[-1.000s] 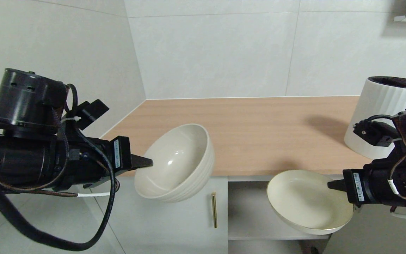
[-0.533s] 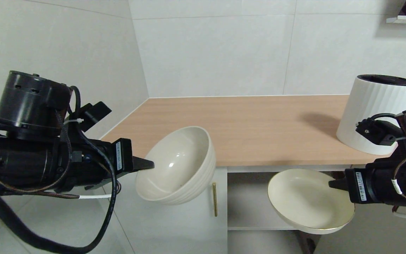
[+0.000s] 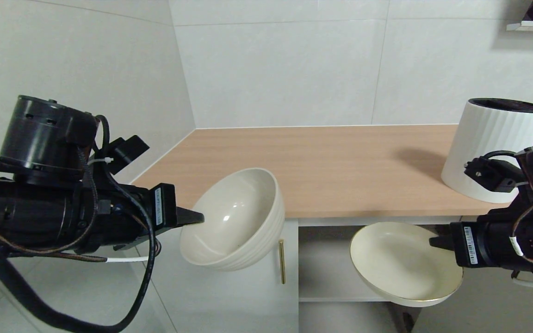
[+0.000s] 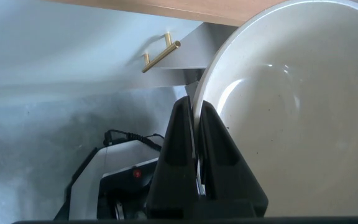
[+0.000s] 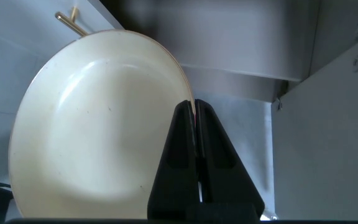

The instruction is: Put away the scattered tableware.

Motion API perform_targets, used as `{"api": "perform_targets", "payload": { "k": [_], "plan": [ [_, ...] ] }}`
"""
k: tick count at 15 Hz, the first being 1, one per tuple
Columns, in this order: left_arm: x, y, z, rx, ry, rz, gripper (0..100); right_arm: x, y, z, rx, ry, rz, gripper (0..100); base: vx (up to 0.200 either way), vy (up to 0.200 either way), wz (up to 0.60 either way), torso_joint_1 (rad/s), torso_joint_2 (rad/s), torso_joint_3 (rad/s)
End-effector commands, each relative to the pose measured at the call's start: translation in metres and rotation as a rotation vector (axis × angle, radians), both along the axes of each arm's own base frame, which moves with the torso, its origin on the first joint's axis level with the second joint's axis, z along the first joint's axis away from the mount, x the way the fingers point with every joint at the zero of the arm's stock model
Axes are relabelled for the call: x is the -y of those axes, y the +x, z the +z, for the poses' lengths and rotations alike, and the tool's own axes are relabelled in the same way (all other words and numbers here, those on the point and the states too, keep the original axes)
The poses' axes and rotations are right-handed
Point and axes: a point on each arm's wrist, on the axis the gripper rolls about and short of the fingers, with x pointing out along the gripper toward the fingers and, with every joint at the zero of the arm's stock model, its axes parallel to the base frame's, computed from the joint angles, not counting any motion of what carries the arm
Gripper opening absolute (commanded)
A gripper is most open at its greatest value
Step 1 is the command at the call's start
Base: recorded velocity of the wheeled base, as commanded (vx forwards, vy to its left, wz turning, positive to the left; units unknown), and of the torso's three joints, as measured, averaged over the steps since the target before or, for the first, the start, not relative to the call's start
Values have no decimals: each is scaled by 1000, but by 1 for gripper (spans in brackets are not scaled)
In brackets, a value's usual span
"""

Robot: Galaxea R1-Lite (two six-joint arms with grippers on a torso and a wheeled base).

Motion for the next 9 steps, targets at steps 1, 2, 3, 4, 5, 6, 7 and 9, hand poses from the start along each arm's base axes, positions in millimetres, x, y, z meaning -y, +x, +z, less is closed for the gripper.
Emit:
{"api": "perform_targets", "payload": {
  "k": [1, 2, 3, 4, 5, 6, 7, 9],
  "plan": [
    [0, 1, -1, -5, 2, 0, 0, -1, 1, -2, -8, -6, 0, 0, 0, 0, 0, 0, 0, 0],
    [1, 1, -2, -7, 2, 0, 0, -1, 1, -3, -10, -6, 1, 0, 0, 0, 0, 0, 0, 0],
    [0, 1, -2, -8, 3, 0, 0, -1, 2, -3, -12, -9, 0, 0, 0, 0, 0, 0, 0, 0],
    [1, 1, -2, -7, 2, 0, 0, -1, 2, -4, -13, -9, 0, 0, 0, 0, 0, 0, 0, 0],
    [0, 1, -2, -9, 4, 0, 0, -2, 3, -4, -15, -10, 0, 0, 0, 0, 0, 0, 0, 0],
    [1, 1, -2, -7, 2, 0, 0, -2, 3, -5, -17, -12, 0, 0, 0, 0, 0, 0, 0, 0],
    [0, 1, -2, -9, 4, 0, 0, -2, 4, -5, -17, -12, -1, 0, 0, 0, 0, 0, 0, 0],
    [0, 1, -2, -8, 3, 0, 0, -3, 5, -6, -24, -16, -1, 0, 0, 0, 0, -47, 131, 70]
  ]
}}
